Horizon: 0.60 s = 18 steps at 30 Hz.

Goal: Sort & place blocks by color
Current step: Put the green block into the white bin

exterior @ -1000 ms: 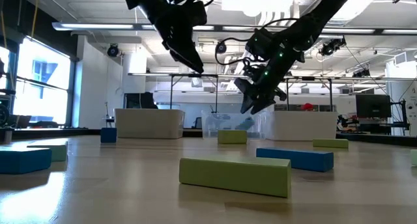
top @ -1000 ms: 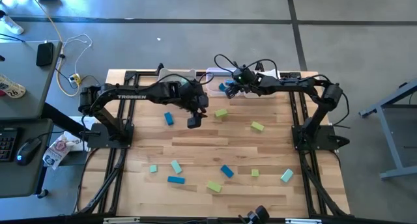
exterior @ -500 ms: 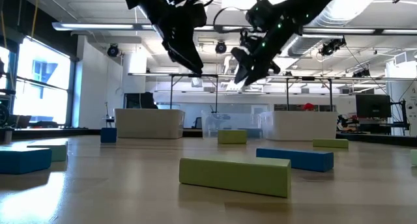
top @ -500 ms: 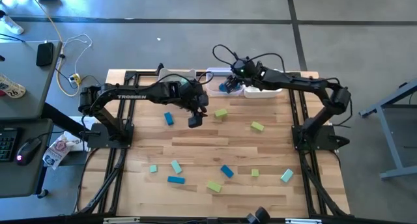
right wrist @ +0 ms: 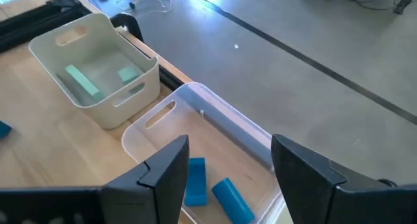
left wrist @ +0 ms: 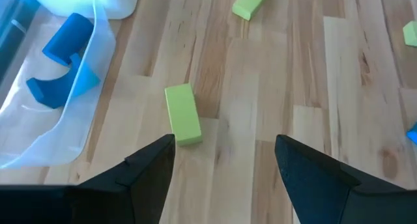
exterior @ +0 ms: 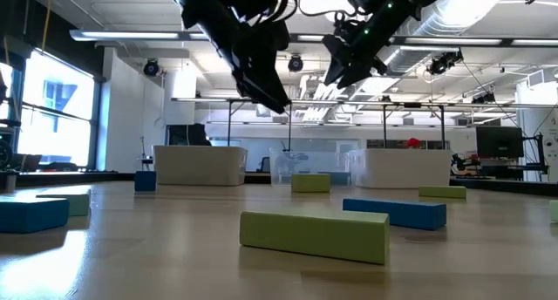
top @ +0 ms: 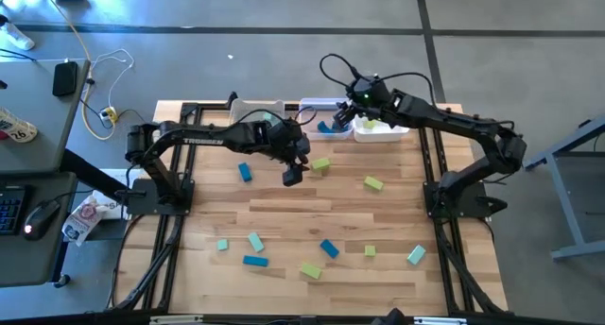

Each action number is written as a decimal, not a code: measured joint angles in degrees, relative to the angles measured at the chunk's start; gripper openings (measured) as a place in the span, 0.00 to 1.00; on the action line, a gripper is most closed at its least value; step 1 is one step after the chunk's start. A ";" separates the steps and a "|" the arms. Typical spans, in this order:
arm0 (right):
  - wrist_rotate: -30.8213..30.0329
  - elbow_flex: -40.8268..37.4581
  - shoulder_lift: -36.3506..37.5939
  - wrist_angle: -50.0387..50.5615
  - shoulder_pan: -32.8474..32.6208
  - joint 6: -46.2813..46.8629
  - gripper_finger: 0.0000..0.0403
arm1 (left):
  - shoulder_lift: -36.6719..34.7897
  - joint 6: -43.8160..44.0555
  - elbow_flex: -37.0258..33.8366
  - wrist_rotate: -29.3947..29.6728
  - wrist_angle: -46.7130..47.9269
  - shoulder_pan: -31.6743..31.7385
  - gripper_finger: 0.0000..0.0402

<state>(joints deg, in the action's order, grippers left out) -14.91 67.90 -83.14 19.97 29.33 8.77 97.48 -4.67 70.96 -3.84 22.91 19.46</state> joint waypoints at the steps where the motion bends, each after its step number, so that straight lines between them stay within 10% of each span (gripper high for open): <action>1: 0.20 0.00 0.26 0.37 -0.02 0.17 0.51 | 0.53 0.00 0.00 0.00 -0.79 0.00 0.63; 18: 0.50 -0.17 0.31 4.26 -0.65 2.38 0.51 | 11.78 -0.08 -0.04 6.47 -8.76 -0.04 0.63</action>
<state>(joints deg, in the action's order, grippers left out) -14.42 67.72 -82.83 24.23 28.68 11.16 109.26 -4.74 70.91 2.63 14.15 19.42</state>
